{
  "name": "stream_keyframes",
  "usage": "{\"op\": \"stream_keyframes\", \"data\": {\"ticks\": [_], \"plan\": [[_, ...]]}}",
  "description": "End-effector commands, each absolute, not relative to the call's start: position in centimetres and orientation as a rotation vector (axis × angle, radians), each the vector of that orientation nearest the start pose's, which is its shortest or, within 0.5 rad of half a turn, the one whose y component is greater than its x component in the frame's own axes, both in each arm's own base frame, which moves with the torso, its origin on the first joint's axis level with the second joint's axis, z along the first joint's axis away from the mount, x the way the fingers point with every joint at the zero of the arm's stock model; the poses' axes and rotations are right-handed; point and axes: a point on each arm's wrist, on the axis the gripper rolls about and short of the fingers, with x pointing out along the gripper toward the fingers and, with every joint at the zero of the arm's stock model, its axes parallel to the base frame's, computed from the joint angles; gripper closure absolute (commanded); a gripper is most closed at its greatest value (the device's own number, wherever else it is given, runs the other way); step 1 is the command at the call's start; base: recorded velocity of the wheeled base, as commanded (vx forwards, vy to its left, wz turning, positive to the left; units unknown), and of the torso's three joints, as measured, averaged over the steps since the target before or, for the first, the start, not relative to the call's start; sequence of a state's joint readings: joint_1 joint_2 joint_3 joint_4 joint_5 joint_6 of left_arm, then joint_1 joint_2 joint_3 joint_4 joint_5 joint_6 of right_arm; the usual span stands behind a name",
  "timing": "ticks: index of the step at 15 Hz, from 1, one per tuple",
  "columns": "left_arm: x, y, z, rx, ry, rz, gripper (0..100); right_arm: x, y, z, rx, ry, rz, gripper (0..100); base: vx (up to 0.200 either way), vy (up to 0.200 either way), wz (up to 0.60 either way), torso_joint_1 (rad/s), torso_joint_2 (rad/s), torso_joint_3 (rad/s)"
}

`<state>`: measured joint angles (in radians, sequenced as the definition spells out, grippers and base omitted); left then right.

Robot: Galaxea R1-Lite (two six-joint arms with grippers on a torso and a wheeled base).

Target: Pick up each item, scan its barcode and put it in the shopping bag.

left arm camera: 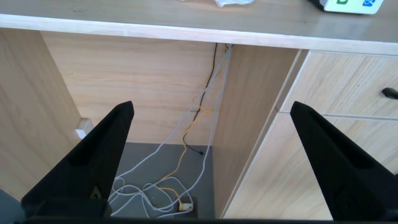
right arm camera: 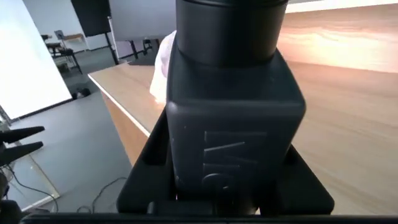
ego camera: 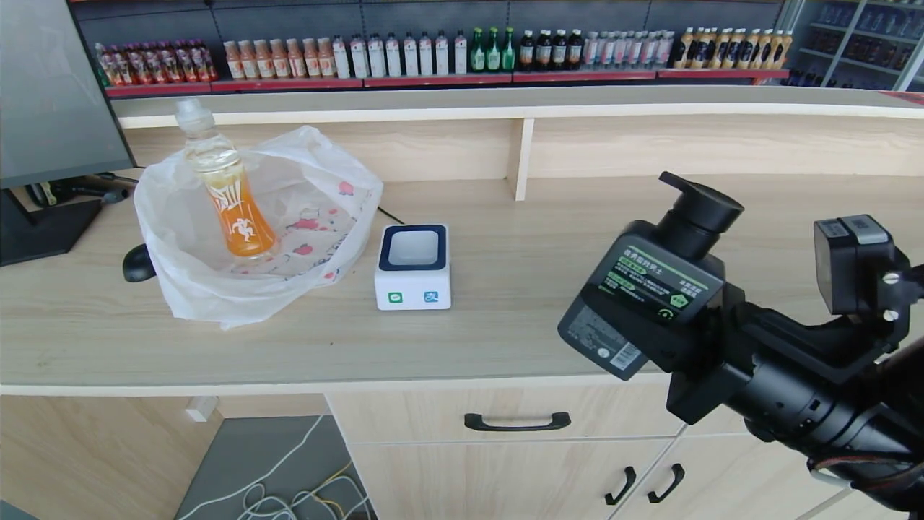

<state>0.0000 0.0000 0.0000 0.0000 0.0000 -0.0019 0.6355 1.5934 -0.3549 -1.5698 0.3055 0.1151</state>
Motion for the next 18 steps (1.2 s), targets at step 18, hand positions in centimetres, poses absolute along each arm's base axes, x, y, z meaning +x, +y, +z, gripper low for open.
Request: {"op": "stream_keyframes", "data": {"ticks": [18], "plan": [[-2.3,0.0,7.5,-0.006,0.0,0.0,0,17.8,12.1,20.8,0.127,-0.384,0.525,100,0.0,0.044,0.0,0.001,0.0,0.001]]}}
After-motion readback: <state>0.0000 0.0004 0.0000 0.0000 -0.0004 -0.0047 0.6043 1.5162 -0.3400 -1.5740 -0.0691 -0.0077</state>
